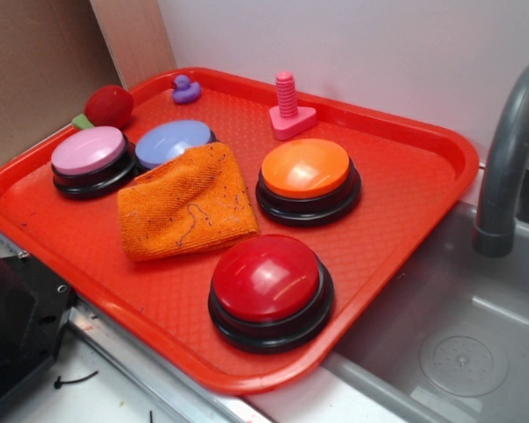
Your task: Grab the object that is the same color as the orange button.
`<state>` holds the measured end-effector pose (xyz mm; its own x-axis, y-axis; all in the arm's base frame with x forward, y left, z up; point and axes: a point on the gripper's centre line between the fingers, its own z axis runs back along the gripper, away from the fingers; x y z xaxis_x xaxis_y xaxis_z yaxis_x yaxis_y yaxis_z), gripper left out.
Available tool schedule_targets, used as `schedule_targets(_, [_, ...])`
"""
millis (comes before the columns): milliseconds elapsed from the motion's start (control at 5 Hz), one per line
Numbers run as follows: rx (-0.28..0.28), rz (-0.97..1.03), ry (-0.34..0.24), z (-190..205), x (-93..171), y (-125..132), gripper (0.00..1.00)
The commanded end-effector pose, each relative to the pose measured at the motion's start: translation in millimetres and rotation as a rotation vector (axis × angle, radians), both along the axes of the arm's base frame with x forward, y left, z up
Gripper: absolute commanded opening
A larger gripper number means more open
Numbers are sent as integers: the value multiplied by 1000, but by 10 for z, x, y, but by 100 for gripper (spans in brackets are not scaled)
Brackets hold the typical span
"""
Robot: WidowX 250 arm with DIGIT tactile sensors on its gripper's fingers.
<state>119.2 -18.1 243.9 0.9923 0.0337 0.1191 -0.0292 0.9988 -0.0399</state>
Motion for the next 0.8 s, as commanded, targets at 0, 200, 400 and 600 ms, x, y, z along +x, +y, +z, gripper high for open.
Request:
schedule_targets(0, [0,0,0,0,0,0,100])
schedule_targets(200, [-25,165,-61,-35,28,41,100])
schedule_targets(400, [-55,337,-90,-150,117,82,100])
schedule_targets(600, [-76,571,-137,-378,310,137,100])
